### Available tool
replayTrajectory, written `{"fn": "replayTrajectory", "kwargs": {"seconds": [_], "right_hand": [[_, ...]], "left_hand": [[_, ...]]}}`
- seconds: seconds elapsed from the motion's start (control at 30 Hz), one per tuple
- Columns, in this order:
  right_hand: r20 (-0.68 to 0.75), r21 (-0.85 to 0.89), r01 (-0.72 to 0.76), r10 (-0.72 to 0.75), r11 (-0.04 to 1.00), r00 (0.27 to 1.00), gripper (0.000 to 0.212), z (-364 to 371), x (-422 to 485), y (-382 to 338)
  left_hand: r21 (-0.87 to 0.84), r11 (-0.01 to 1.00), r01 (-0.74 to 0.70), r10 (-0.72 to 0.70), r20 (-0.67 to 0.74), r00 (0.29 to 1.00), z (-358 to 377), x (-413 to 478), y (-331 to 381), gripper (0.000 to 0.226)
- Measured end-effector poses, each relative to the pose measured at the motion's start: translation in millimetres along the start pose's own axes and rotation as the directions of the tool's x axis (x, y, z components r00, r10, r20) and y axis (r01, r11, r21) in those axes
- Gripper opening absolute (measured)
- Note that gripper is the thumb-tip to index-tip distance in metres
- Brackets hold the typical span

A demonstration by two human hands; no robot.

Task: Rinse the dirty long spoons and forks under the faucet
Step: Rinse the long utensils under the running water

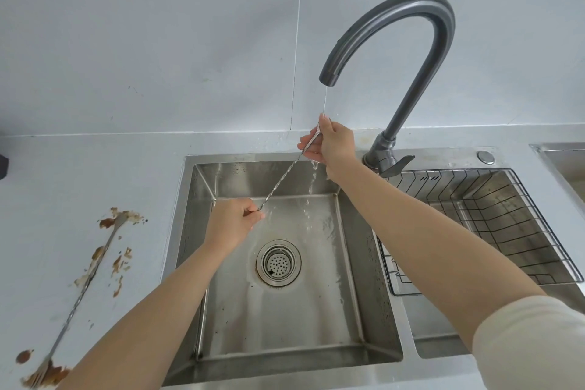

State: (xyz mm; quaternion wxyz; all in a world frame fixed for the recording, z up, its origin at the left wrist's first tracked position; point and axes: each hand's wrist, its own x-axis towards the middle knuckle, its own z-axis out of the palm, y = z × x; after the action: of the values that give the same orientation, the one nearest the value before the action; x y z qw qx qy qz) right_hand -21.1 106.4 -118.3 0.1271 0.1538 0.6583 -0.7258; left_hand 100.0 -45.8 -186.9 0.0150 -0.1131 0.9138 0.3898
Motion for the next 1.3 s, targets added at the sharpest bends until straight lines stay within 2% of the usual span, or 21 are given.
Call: {"fn": "replayTrajectory", "kwargs": {"seconds": [0.1,0.2,0.37,0.47,0.57,0.63,0.7,0.83,0.9,1.07,1.3], "right_hand": [[0.008,-0.028,-0.001,0.001,1.0,1.0,0.043,1,0,0],[0.039,-0.015,0.024,-0.023,1.0,0.999,0.033,2,1,-1],[0.089,0.074,0.051,-0.057,0.996,0.994,0.02,0,2,-4],[0.019,0.08,0.046,-0.048,0.996,0.999,0.017,2,1,-5],[-0.071,0.005,0.024,-0.024,1.0,0.997,0.03,4,1,-6],[-0.086,0.027,-0.005,0.007,1.0,0.996,0.037,4,1,-8],[-0.06,0.082,-0.023,0.028,0.996,0.998,0.035,4,2,-8],[0.079,0.182,0.003,-0.018,0.983,0.997,0.009,5,3,-3],[0.112,0.179,0.014,-0.035,0.984,0.993,0.008,4,3,-2],[0.107,-0.006,-0.001,0.002,1.0,0.994,0.036,4,3,0],[0.169,0.038,0.094,-0.099,0.995,0.981,0.02,-7,6,-6]], "left_hand": [[-0.013,1.0,0.007,-0.007,0.002,1.0,2,2,0,0.031],[-0.004,1.0,0.017,-0.016,0.024,1.0,2,1,-3,0.039],[-0.016,1.0,0.015,-0.015,0.022,1.0,1,-2,-3,0.022],[-0.013,1.0,0.011,-0.011,0.038,0.999,-1,-1,-2,0.02],[0.005,1.0,0.024,-0.024,0.057,0.998,0,0,-1,0.029],[-0.001,0.999,0.034,-0.034,0.053,0.998,0,-1,0,0.036],[-0.01,0.999,0.035,-0.035,0.04,0.999,0,-1,2,0.035],[-0.026,0.999,0.022,-0.022,0.014,1.0,-1,2,2,0.021],[-0.026,1.0,0.017,-0.017,-0.001,1.0,0,3,3,0.02],[-0.05,0.998,-0.026,0.024,-0.042,0.999,3,10,14,0.018],[-0.049,0.998,-0.034,0.031,-0.055,0.998,9,23,27,0.021]]}}
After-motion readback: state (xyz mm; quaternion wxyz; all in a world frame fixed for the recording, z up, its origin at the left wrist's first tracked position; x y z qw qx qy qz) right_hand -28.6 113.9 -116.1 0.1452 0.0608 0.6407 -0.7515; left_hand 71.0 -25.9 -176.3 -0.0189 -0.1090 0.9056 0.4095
